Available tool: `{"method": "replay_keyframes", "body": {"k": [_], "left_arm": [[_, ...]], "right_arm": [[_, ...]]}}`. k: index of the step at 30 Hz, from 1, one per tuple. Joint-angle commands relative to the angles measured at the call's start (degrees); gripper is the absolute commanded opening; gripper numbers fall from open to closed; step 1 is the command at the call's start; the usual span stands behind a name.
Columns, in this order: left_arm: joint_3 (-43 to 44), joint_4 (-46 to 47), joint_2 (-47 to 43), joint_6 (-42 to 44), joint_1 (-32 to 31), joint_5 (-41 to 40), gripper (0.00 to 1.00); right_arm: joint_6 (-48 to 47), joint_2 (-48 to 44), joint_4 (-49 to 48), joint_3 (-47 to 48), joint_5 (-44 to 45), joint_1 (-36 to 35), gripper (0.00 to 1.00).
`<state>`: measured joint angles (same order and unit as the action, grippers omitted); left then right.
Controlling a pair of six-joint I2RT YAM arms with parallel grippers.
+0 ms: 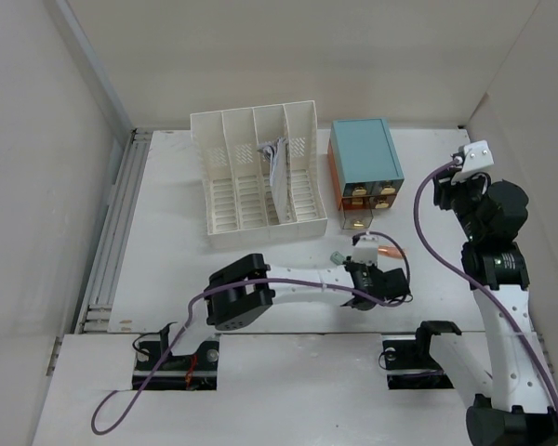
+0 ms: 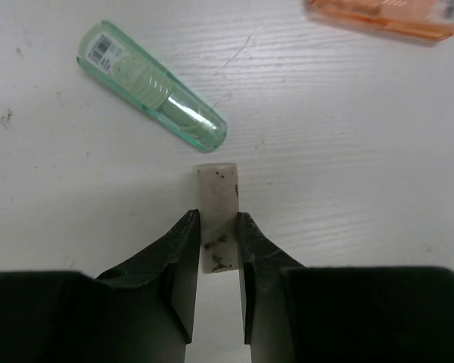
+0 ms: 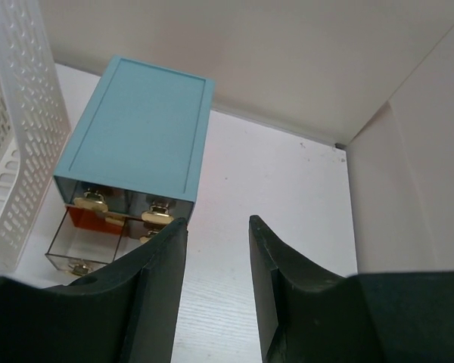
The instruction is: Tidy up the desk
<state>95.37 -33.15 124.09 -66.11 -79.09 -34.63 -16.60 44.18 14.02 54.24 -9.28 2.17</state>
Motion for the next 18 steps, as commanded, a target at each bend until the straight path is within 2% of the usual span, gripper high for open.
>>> {"method": "replay_keyframes", "body": {"k": [1, 3, 5, 11, 18], "left_arm": [[5.4, -4.6, -7.6, 3.2, -0.9, -6.8, 0.00], [4.7, -2.2, -10.8, 6.3, 1.8, -6.8, 0.00], [4.0, 2.7, -13.3, 11.2, 4.5, -3.3, 0.00], [2.9, 11.2, -14.7, 19.7, 13.6, 3.4, 0.00], [11.3, 12.6, -7.5, 27.1, 18.5, 9.0, 0.00]], "right_arm": [[1.2, -1.3, -4.7, -0.4, 4.0, 0.4, 0.44], [1.2, -1.3, -5.3, -0.4, 5.4, 0.4, 0.44], [1.2, -1.3, -5.3, -1.0, 5.4, 0.4, 0.45], [1.2, -1.3, -5.3, -1.0, 5.4, 1.4, 0.45], [1.2, -0.8, -5.3, -1.0, 5.4, 1.4, 0.45]]}}
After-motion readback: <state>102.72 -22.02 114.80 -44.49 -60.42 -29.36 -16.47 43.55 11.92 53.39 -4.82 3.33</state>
